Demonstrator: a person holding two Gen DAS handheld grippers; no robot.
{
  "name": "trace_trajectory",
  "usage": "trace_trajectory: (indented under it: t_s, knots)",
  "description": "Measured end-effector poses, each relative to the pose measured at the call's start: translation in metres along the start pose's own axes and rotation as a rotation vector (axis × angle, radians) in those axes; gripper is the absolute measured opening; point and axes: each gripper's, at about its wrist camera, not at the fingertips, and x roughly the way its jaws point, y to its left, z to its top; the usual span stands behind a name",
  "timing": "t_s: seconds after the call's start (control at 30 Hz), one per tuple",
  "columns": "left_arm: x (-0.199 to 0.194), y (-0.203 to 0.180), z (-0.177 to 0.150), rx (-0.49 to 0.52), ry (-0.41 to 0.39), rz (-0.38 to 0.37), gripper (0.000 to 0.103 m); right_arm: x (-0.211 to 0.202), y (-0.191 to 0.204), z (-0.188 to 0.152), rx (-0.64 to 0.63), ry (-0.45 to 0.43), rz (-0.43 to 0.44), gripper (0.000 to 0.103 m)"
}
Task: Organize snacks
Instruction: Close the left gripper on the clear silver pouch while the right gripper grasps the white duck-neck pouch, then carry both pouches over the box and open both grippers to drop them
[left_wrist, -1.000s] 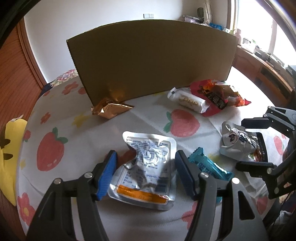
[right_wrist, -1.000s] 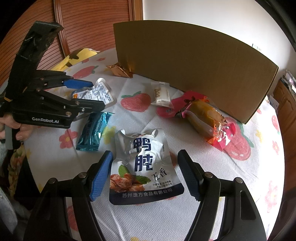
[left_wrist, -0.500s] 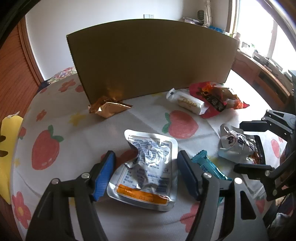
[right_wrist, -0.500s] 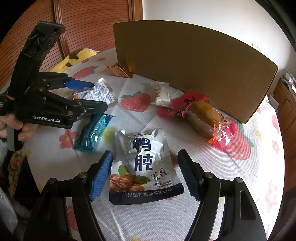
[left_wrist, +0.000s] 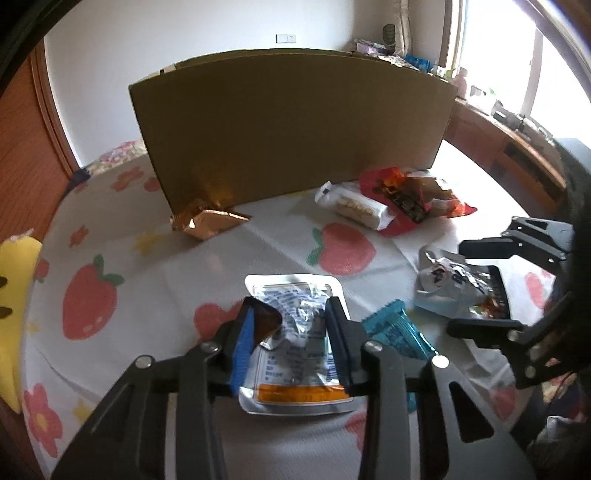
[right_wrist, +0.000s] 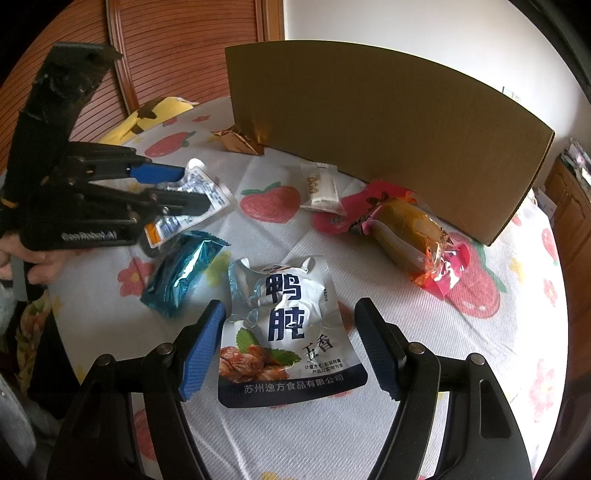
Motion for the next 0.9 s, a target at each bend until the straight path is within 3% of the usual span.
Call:
trace_trajectory:
  t_s: [0.47,0.57,0.77,0.9]
  knots:
    - [-0.031,0.003,-0.013,-0.020,-0.098,0.014,0.024,0.000,0.001,0.002,0.000,0.004,-0.009,0.074]
    - [-0.032,0.003,-0.014,-0.022,-0.098,0.016,0.024,-0.001,0.000,0.002,0.010,-0.001,-0.012,0.062]
    - [-0.041,-0.002,-0.010,-0.020,-0.117,-0.003,0.017,-0.002,0.002,0.003,0.004,-0.005,-0.033,0.061]
    - [-0.045,-0.008,-0.012,-0.006,-0.136,0.007,0.017,-0.005,-0.003,0.002,0.045,-0.017,0.003,0.060]
